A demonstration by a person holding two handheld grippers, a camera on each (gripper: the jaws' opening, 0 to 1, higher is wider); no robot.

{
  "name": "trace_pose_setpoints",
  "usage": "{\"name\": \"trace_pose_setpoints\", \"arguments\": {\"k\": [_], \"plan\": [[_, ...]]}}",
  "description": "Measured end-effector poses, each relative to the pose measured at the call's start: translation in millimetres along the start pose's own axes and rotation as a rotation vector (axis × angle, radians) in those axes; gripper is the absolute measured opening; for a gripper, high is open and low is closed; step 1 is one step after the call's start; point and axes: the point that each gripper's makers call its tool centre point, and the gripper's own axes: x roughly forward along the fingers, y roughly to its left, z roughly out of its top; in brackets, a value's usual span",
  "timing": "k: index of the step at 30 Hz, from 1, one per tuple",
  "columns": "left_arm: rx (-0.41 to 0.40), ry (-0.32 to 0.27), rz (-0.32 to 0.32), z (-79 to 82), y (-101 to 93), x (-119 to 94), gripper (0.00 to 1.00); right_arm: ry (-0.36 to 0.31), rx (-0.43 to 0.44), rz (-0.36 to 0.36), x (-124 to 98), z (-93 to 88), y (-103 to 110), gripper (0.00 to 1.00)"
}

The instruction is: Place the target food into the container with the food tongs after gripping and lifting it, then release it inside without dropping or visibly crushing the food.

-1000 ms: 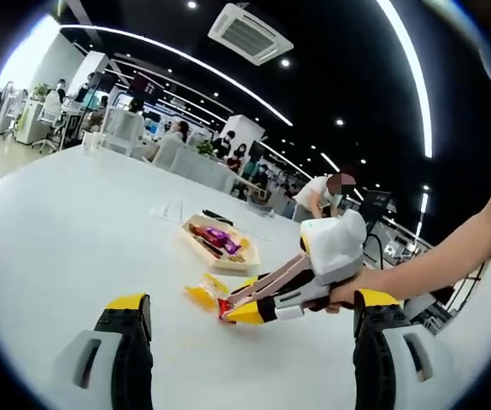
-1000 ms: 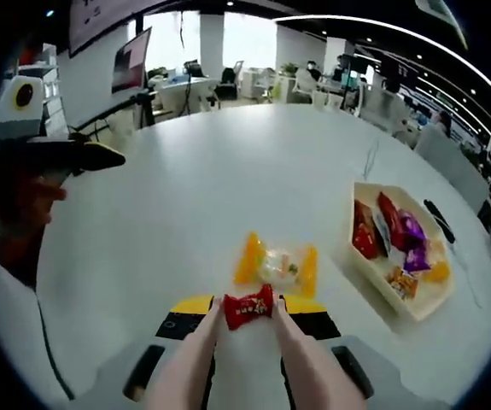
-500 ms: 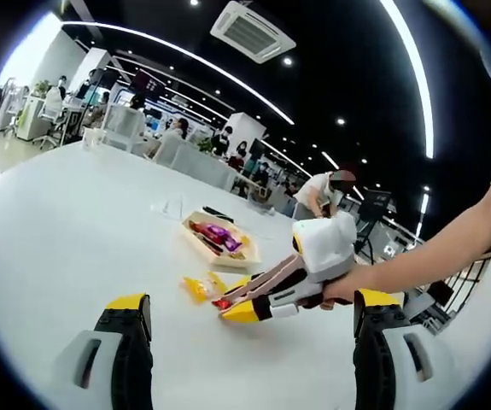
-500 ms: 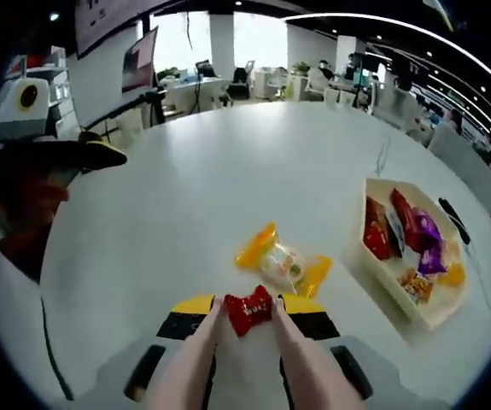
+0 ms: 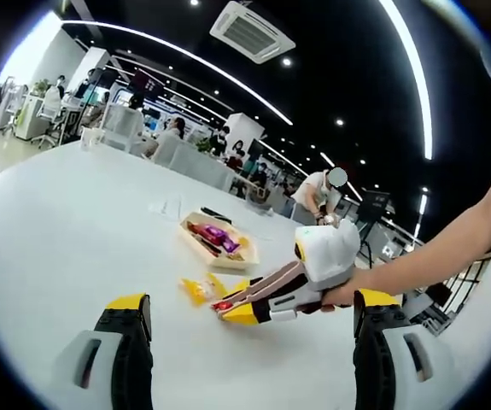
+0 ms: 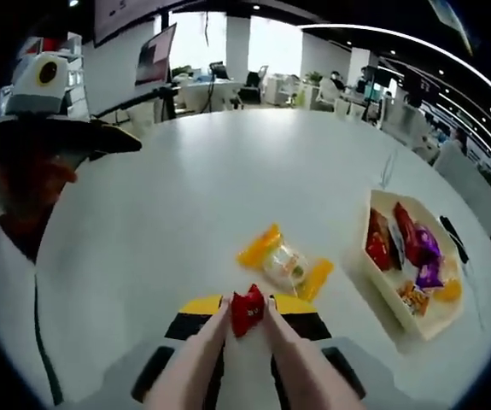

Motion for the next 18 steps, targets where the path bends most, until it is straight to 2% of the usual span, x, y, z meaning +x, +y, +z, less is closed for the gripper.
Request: {"name": "trace_pose_setpoints", "arguments": {"k": [2,6,9,10,13,18], "plan": [[-0.001,-0.004,0.003,1.3,0.5,0.1,0.99,0.008,0.026,-0.002,-0.1,-1.4,-1.5,0.18],[0.003,-0.021,0.009,7.5,-0.5,0.1,0.99,0.030,0.012,-0.008,0.8,-0.8,-0.8,0.18],[0.007,-0.025,0.011,8.9,-1.4,0.5,0.99,0.043,0.017,0.012,1.0,-1.6,2.4,0.18],[0.006,-0.022,0.013,8.4,-1.5,1.2,0.99,0.037,0.033,0.037,1.0,0.1,8.2,0.18],[0.006,-0.023,0.013,9.6,-3.3,4.2,0.99,0.040,0.010,0.035,-0.6,0.5,11.8,0.17],[0.020,-0.016,0.001,9.8,-8.4,8.5,0.99,0.026,0.039,0.042,-7.3,5.8,15.8,0.17]]}}
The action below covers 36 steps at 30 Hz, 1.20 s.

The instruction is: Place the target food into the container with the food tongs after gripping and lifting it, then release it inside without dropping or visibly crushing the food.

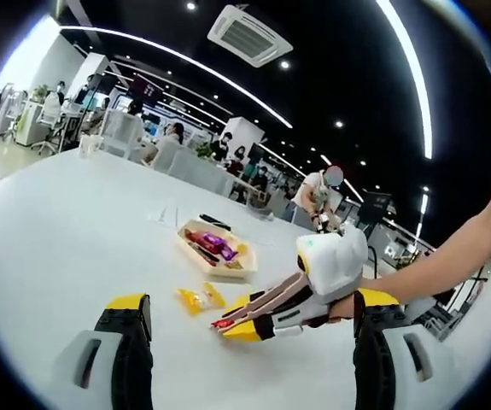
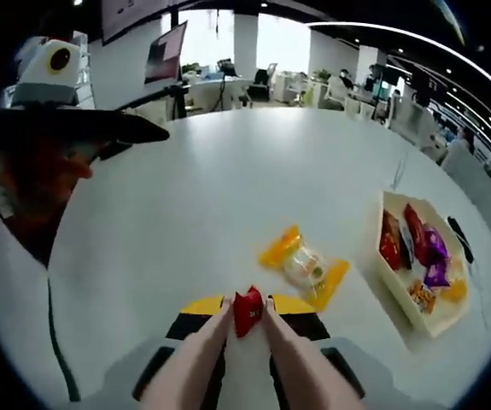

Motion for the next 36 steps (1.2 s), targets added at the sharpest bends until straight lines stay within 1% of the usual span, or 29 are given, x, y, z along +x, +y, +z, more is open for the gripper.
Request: {"name": "trace_pose_setpoints", "arguments": {"k": [1,2,3,5,15,20,24,28,30,33,36], "plan": [[0.002,0.003,-0.003,-0.8,-0.7,0.4,0.99,0.028,0.077,0.017,-2.8,-3.2,3.7,0.17],[0.003,0.007,-0.005,-1.8,-0.9,0.7,0.99,0.036,0.109,0.026,-4.6,-3.3,4.5,0.17],[0.003,0.009,-0.005,-2.4,-0.8,0.8,0.99,0.011,0.097,0.018,-6.0,-0.2,0.0,0.18],[0.009,0.021,-0.006,-5.1,-0.6,1.5,0.99,0.009,0.092,0.006,-8.1,-1.0,-5.6,0.18],[0.012,0.028,-0.017,-6.8,-2.8,3.5,0.99,-0.029,0.117,-0.030,-25.1,3.8,-18.1,0.17],[0.011,0.031,-0.022,-7.1,-3.7,5.3,0.99,-0.036,0.139,-0.051,-32.4,1.8,-30.5,0.17],[0.019,0.033,-0.027,-6.1,-5.2,6.0,0.99,-0.049,0.153,-0.076,-41.3,3.5,-36.4,0.17],[0.022,0.031,-0.029,-6.7,-6.6,5.5,0.99,-0.048,0.146,-0.097,-49.1,4.3,-42.2,0.17],[0.019,0.031,-0.033,-7.7,-8.4,5.2,0.99,-0.068,0.174,-0.123,-54.5,6.8,-51.0,0.17],[0.026,0.057,-0.051,-14.1,-14.3,6.9,0.99,-0.091,0.201,-0.144,-59.2,9.0,-60.1,0.17],[0.036,0.066,-0.061,-13.0,-19.2,8.8,0.99,-0.105,0.216,-0.158,-64.7,11.0,-66.4,0.17]]}}
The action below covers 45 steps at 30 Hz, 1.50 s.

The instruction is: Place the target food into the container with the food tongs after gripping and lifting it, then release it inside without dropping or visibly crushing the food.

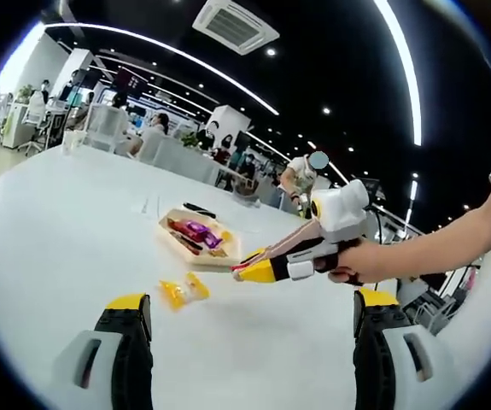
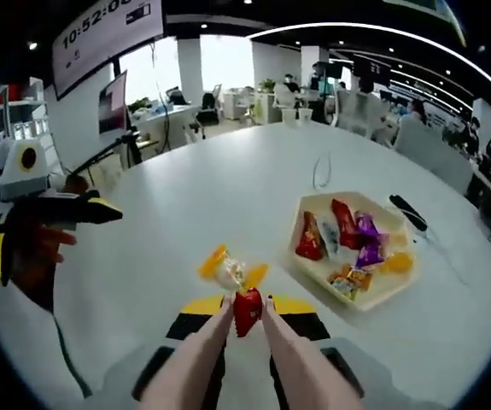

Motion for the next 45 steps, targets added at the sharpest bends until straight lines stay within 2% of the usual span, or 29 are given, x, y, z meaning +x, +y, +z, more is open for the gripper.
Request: {"name": "trace_pose_setpoints", "arguments": {"k": [4,11,18,24,31,45], "plan": [[0.010,-0.011,-0.009,7.1,-6.2,1.7,0.99,-0.015,-0.011,-0.020,-5.7,5.4,-7.7,0.17],[0.042,-0.001,-0.029,9.3,-21.0,1.6,0.99,-0.051,0.007,-0.047,-14.0,15.1,-20.1,0.18],[0.052,0.012,-0.038,4.5,-29.6,1.0,0.99,-0.065,0.009,-0.059,-17.3,18.6,-22.7,0.18],[0.057,0.005,-0.036,5.8,-30.9,0.7,0.99,-0.096,0.046,-0.078,-20.8,25.2,-30.9,0.18],[0.058,0.006,-0.030,4.2,-31.3,-1.5,0.99,-0.123,0.063,-0.120,-26.6,35.7,-51.8,0.18],[0.024,-0.016,-0.003,-0.4,-30.9,-8.4,0.99,-0.118,0.031,-0.163,-38.9,51.5,-82.5,0.18]]}}
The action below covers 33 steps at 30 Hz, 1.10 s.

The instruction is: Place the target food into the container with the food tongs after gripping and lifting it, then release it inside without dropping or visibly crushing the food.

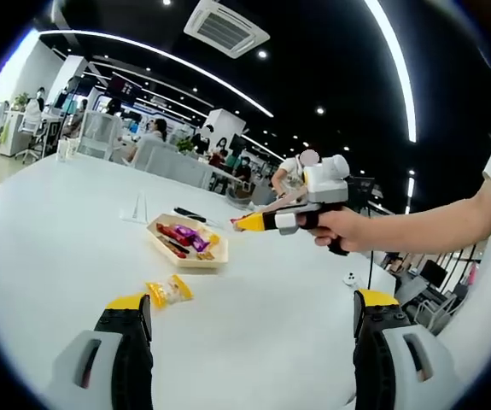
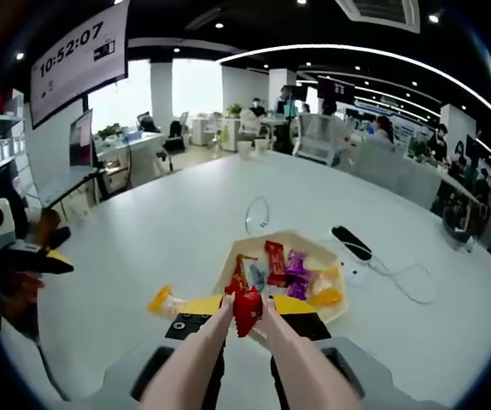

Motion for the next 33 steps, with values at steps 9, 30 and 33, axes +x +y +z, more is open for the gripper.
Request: {"name": "trace_pose_setpoints", "arguments": {"k": [9,30,33], "plan": [[0.021,0.035,-0.027,1.2,-6.9,-5.9,0.99,-0.049,-0.009,-0.049,-6.7,29.8,-29.6,0.18],[0.054,0.015,-0.041,16.1,-20.6,16.1,0.99,-0.042,-0.196,-0.017,-17.6,100.2,-72.9,0.19],[0.045,0.004,-0.040,19.1,-20.8,17.2,0.99,-0.038,-0.225,-0.001,-15.2,107.9,-71.1,0.19]]}}
